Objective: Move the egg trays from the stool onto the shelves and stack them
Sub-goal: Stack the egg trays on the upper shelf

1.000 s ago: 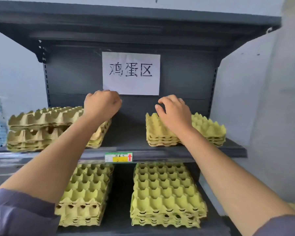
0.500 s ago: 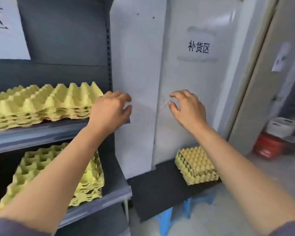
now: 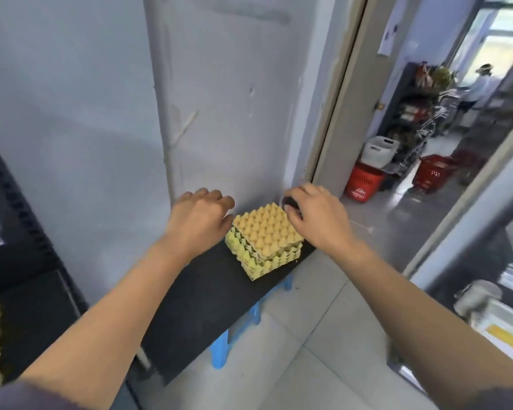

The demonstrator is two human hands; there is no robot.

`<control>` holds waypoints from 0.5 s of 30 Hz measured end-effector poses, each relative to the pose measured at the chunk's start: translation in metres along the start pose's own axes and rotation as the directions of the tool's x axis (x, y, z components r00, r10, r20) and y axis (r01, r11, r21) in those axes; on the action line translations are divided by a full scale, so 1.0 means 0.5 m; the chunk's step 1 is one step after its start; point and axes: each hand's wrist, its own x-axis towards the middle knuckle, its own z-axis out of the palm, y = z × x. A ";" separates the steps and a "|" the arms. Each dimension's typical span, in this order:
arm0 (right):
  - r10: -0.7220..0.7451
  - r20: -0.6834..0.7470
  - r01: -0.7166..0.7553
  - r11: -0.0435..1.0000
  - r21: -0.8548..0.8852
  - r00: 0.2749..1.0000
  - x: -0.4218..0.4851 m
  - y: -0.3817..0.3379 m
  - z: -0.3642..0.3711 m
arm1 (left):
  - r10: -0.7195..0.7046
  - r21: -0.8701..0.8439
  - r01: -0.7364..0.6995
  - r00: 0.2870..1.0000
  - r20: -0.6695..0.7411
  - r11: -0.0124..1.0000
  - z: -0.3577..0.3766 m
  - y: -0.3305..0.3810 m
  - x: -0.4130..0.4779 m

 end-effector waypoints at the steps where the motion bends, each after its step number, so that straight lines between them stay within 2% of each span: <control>1: 0.018 0.014 -0.018 1.000 -0.009 1.000 0.002 0.024 0.018 | 0.008 -0.018 -0.007 1.000 0.019 1.000 0.032 0.010 0.016; 8: 0.060 0.148 -0.063 0.998 0.016 0.987 0.023 0.200 0.158 | 0.009 -0.058 -0.001 0.990 0.139 0.998 0.228 0.087 0.112; 15: 0.005 0.304 -0.025 0.998 0.059 0.953 0.075 0.388 0.283 | -0.111 -0.066 0.134 0.953 0.282 0.989 0.402 0.177 0.207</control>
